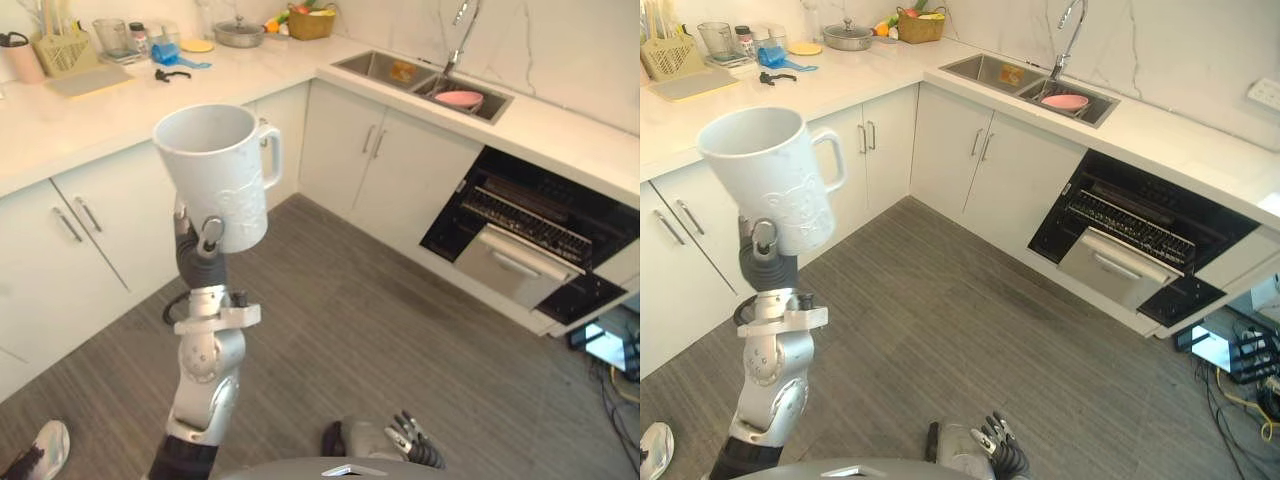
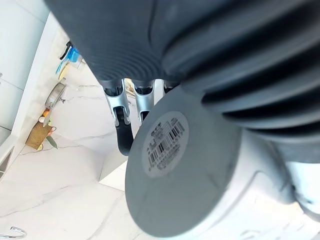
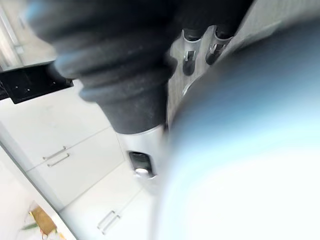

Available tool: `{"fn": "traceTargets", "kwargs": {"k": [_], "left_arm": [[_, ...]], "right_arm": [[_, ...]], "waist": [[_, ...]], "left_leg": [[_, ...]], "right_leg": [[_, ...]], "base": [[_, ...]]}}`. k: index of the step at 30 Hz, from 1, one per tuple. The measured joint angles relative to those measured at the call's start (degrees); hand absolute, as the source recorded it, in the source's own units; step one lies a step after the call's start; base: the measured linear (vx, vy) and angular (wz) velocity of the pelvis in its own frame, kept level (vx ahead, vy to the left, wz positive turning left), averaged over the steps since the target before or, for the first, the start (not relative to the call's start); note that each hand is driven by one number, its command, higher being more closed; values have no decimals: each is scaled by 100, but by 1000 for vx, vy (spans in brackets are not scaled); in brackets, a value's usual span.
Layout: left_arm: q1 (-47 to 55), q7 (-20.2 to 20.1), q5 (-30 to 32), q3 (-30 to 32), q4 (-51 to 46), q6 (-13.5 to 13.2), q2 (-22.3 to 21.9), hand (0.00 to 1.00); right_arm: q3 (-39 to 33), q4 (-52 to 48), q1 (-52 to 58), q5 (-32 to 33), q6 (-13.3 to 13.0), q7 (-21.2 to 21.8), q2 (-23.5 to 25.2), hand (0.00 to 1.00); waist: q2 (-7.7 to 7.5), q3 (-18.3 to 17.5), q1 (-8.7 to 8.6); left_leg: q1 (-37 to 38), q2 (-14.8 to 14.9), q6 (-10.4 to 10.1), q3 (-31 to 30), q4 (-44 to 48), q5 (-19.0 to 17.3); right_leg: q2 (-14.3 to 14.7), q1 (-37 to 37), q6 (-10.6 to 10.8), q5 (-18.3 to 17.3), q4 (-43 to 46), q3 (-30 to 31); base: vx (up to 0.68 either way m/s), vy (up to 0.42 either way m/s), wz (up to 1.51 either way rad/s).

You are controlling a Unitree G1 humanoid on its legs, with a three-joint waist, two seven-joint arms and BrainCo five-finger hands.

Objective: Walk over to the sink, pick up the cup, carry it to the dishwasher, place the cup inside the dishwasher, then close the dishwasher door

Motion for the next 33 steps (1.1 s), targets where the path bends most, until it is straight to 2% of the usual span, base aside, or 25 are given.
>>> {"fn": "traceTargets", "kwargs": {"k": [1,2,3,4,5,7,8,10,11,12,13,14,15,16,17,19,21,23,24,25,28,29,31,32,33], "left_arm": [[131,2,1,1,-27,-6,47,100],[209,2,1,12,-34,-34,93,100],[413,0,7,74,92,-185,54,100],[589,27,-22,82,126,-199,-65,100],[701,52,-27,69,198,-208,-200,100],[685,45,-27,60,186,-340,-272,100],[690,44,-45,87,188,-437,-343,100],[692,48,-53,124,131,-452,-464,100],[695,49,-50,115,29,-448,-527,100],[731,42,-42,141,-116,-461,-581,100],[752,39,-36,160,-141,-493,-605,100],[780,47,-43,181,-147,-460,-620,100],[788,48,-44,259,-162,-429,-647,100],[792,46,-43,323,-182,-427,-643,100],[800,39,-43,383,-192,-431,-642,100],[858,55,-50,557,-219,-447,-639,100],[944,194,-37,620,-263,-497,-609,100],[1024,328,-24,586,-236,-495,-590,100],[1050,348,-17,567,-235,-497,-588,100],[1146,354,-16,564,-238,-567,-557,100],[1167,449,3,575,-242,-627,-270,100],[1168,459,-1,577,-241,-624,-219,100],[1164,464,0,611,-265,-604,-114,100],[1145,470,4,611,-333,-560,-117,100],[1038,459,24,553,-375,-533,-117,100]], "right_arm": [[22,4,163,-6,-11,71,39,0],[77,21,260,-8,-12,78,88,0],[112,36,310,-5,-12,71,96,0],[125,13,290,-13,9,94,-28,0],[183,-28,222,-25,27,267,-201,0],[214,-32,75,-25,155,299,-247,0],[219,-50,45,-23,251,283,-241,0],[205,-140,43,-21,415,282,-293,0],[156,-265,84,-20,448,285,-317,0],[151,-273,248,-16,426,271,-290,0],[152,-251,254,-27,415,257,-296,0],[132,-244,244,-29,383,210,-375,0],[125,-266,288,-138,278,314,-478,0],[129,-271,247,-223,220,318,-482,0],[153,-271,248,-261,191,320,-475,0],[370,-392,230,-453,98,348,-467,0],[560,-501,83,-478,88,377,-482,0],[671,-519,56,-538,87,406,-467,0],[678,-519,57,-594,87,403,-445,0],[676,-472,77,-610,96,394,-389,0],[651,-400,4,-653,98,344,-118,0],[628,-388,-5,-655,94,342,-93,0],[595,-289,-44,-681,-18,337,-56,0],[554,-203,-73,-693,-138,334,-60,0],[536,-214,-55,-691,-168,323,-62,0]], "waist": [[-83,0,-14],[-208,-44,1],[-176,-93,20],[-30,-127,4],[230,-125,-29],[169,-25,-91],[158,67,-104],[262,115,-55],[423,135,-55],[278,139,-65],[273,178,-39],[456,177,-7],[558,196,85],[526,194,150],[465,188,198],[276,136,306],[218,133,424],[126,83,426],[99,90,424],[-17,27,485],[-441,-141,416],[-462,-145,432],[-481,-131,475],[-428,-79,449],[-432,-94,369]], "left_leg": [[212,144,-201,64,370,-351],[326,180,-308,174,567,-528],[545,393,-515,354,906,-934],[601,671,-559,398,1009,-1046],[601,893,-572,447,1121,-991],[642,859,-603,491,1068,-668],[715,871,-572,478,1177,-364],[436,1085,-265,334,2074,432],[-64,1336,380,-68,2932,1439],[-605,1372,571,-398,3735,2870],[-864,1355,429,-640,4152,2960],[-1427,1205,268,-895,4821,2301],[-2102,828,434,-800,5146,1434],[-2373,658,452,-585,4960,1007],[-2474,556,468,-428,4726,776],[-2679,216,465,-154,3186,276],[-2738,-16,387,-224,2008,259],[-2808,-256,370,-374,1231,534],[-2836,-330,420,-355,1021,761],[-2720,-442,602,-343,947,1312],[-2553,-614,795,-34,962,967],[-2480,-613,790,0,915,896],[-1954,-647,734,179,451,800],[-1494,-729,741,276,105,797],[-1137,-813,754,283,-144,788]], "right_leg": [[-66,101,-144,593,-103,151],[-139,154,-331,862,-64,198],[-97,126,311,972,301,239],[140,62,92,741,505,155],[377,-99,-21,485,829,130],[466,-432,-89,69,1343,157],[500,-464,-200,-107,1536,110],[726,-315,-292,-200,1430,2],[885,-111,-329,-319,1398,-77],[904,192,-276,-834,1712,-74],[1036,392,-561,-1006,1576,-13],[1175,563,-626,-1050,1350,51],[1208,930,-676,-1015,887,105],[1213,1201,-718,-957,590,194],[1216,1355,-746,-938,448,291],[1256,1871,-884,-949,107,755],[1292,2102,-841,-1007,32,1143],[1273,2346,-762,-1201,18,1398],[1269,2502,-691,-1325,25,1520],[1202,2697,-564,-1597,90,1786],[897,2792,-358,-1565,39,2031],[894,2766,-282,-1502,148,2018],[880,2279,635,-1317,1415,1792],[735,1753,1157,-994,2701,1536],[541,1371,874,-1063,3558,1219]], "base": [[490,-320,19],[552,-395,1],[427,-315,-23],[477,-319,-40],[350,-252,-55],[326,-336,-55],[296,-378,-83],[245,-291,-96],[322,-183,-59],[399,-164,-43],[363,-135,-27],[341,-78,-44],[415,-76,-51],[448,-49,-52],[486,-89,-57],[523,-55,-92],[526,81,-113],[488,152,-73],[563,256,-71],[568,254,-68],[625,203,-32],[448,149,-40],[350,104,-50],[344,68,-34],[239,25,-11]]}}
